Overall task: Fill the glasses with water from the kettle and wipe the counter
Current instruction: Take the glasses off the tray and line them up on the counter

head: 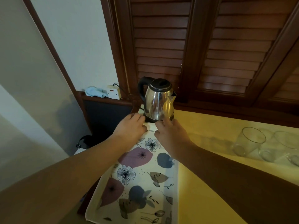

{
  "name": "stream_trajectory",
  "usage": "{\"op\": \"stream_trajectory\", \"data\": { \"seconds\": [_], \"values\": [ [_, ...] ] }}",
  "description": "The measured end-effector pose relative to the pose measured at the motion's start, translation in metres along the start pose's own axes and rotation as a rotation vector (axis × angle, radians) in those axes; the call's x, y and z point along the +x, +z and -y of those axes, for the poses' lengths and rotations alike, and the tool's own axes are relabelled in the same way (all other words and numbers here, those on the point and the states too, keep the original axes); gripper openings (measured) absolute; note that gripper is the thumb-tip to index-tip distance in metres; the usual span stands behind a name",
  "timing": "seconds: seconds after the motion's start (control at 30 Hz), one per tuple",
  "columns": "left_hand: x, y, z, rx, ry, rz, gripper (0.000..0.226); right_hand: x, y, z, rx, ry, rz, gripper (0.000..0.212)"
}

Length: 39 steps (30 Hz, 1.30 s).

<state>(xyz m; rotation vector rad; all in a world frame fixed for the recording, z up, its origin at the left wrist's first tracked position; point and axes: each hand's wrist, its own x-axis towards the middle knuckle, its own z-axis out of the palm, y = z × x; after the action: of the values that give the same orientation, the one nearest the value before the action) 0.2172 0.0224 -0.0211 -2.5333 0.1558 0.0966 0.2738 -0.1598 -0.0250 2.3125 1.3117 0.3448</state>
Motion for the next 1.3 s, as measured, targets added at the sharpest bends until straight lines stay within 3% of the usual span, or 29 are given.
{"op": "stream_trajectory", "data": {
  "seconds": [0.13, 0.23, 0.33, 0.47, 0.63, 0.83, 0.93, 1.3],
  "values": [
    [-0.012, -0.001, 0.007, -0.153, -0.142, 0.012, 0.062, -0.015, 0.008, -0.009, 0.231, 0.11, -0.041, 0.062],
    [-0.03, 0.009, 0.01, -0.368, -0.265, -0.069, 0.07, -0.033, 0.024, -0.007, 0.508, 0.314, -0.21, 0.074],
    [-0.048, 0.016, 0.008, -0.717, -0.425, -0.184, 0.063, -0.056, 0.036, -0.002, 0.812, 0.514, -0.417, 0.068],
    [-0.063, 0.001, -0.013, -1.221, -0.563, -0.294, 0.066, -0.09, 0.034, -0.005, 1.19, 0.706, -0.555, 0.072],
    [-0.06, -0.048, -0.067, -1.763, -0.602, -0.334, 0.054, -0.136, 0.031, -0.02, 1.53, 0.855, -0.74, 0.07],
    [-0.037, -0.086, -0.144, -1.929, -0.545, -0.458, 0.059, -0.194, 0.051, -0.042, 1.631, 0.865, -0.893, 0.072],
    [-0.023, -0.106, -0.181, -1.944, -0.512, -0.457, 0.068, -0.22, 0.068, -0.053, 1.565, 0.935, -0.859, 0.075],
    [0.025, -0.134, -0.279, -1.936, -0.501, -0.32, 0.067, -0.284, 0.14, -0.075, 1.534, 1.023, -0.746, 0.077]
  ]
}}
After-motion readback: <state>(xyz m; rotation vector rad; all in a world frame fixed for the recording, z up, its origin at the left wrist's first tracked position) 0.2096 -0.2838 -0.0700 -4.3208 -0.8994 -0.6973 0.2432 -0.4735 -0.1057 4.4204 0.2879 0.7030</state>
